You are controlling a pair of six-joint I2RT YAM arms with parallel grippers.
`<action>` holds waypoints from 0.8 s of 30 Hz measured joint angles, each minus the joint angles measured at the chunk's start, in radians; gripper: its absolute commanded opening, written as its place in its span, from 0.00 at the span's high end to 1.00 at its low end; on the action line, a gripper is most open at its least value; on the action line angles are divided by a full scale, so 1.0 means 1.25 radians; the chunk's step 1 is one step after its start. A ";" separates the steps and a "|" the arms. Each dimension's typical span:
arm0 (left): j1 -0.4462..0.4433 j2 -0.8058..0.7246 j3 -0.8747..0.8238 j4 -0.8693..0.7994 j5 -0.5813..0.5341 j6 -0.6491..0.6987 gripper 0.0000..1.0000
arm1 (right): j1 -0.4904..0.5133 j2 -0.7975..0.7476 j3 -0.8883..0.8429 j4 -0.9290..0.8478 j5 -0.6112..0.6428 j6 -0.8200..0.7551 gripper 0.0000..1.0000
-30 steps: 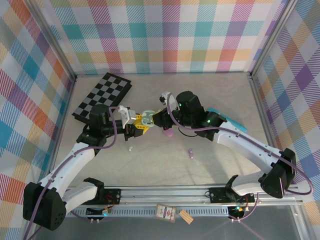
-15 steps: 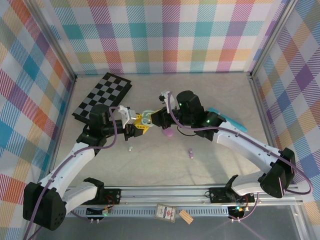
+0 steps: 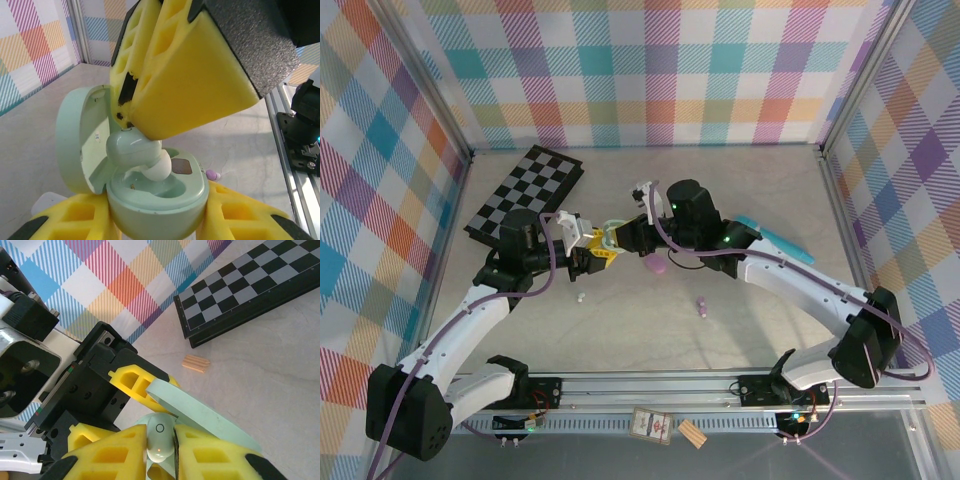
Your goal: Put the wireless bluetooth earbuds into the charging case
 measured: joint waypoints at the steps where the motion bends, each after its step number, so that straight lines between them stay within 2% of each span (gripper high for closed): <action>1: 0.000 0.000 0.000 0.000 -0.002 0.000 0.67 | 0.000 0.001 0.000 0.001 -0.002 0.001 0.79; 18: -0.001 0.000 0.000 0.000 -0.012 0.000 0.67 | 0.008 0.008 -0.001 0.019 -0.020 0.027 0.78; 24: -0.001 0.000 0.000 0.009 -0.023 -0.003 0.67 | 0.013 0.008 -0.011 0.015 -0.007 0.027 0.75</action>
